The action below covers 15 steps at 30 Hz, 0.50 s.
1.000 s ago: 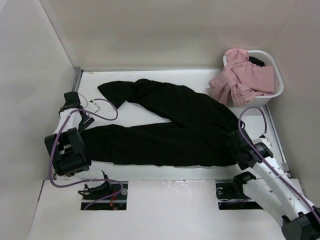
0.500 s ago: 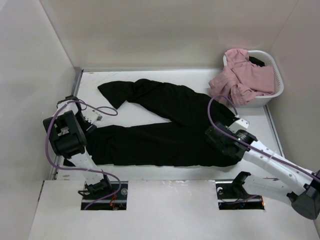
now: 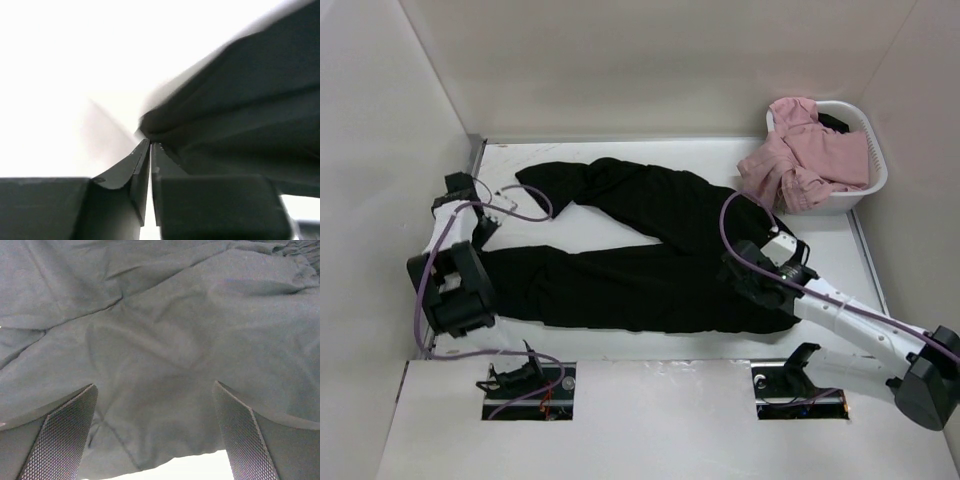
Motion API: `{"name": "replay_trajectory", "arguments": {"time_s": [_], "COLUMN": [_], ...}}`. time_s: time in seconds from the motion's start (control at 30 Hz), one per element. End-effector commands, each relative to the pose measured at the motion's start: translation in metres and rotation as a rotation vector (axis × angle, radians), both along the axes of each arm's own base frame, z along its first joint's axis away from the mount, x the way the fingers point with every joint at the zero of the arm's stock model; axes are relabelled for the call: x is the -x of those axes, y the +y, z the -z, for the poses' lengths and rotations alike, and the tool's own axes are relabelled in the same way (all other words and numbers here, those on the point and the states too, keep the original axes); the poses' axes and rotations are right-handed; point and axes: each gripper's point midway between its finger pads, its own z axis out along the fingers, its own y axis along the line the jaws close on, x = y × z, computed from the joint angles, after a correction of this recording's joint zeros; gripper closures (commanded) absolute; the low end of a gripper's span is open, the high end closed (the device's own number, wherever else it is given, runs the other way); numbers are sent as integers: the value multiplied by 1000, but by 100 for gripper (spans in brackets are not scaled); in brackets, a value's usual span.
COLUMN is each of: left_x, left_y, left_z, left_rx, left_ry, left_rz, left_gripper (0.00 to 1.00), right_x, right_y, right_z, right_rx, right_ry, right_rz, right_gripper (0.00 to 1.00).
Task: Fold and stack the trousers
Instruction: Flatten the trousers out
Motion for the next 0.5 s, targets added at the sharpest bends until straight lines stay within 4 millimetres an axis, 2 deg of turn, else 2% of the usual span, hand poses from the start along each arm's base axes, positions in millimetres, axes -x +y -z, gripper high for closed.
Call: {"name": "replay_trajectory", "arguments": {"time_s": [0.0, 0.07, 0.1, 0.17, 0.2, 0.23, 0.3, 0.37, 0.43, 0.47], "left_x": [-38, -27, -22, -13, -12, -17, -41, -78, -110, -122], "left_y": [9, 1, 0, 4, 4, 5, 0, -41, -97, -122], "left_z": [-79, -63, -54, -44, -44, -52, -84, -116, -130, -129], "left_rx": [-106, -99, -98, -103, -106, -108, -97, -21, 49, 75], "left_ry": [-343, -298, -268, -224, -216, -242, -365, -494, -543, -548], "left_rz": [-24, -3, 6, 1, 2, 0, 6, 101, 209, 249], "left_gripper": [92, 82, 74, 52, 47, 46, 42, 36, 35, 35], "right_x": [-14, -17, -19, -24, -27, -29, -34, -40, -47, -50], "right_y": [8, 8, 7, 3, -1, -7, -19, -34, -50, -56], "right_z": [3, 6, 5, -3, -9, -15, -28, -37, -43, -44], "right_rx": [-24, -23, -25, -32, -36, -35, -32, -24, -5, 5], "right_ry": [-23, -14, -16, -41, -58, -75, -108, -129, -134, -134], "right_rz": [-3, 0, 5, 11, 17, 20, 30, 48, 63, 67], "right_gripper": [0, 0, 0, 0, 0, 0, 0, 0, 0, 0]}}
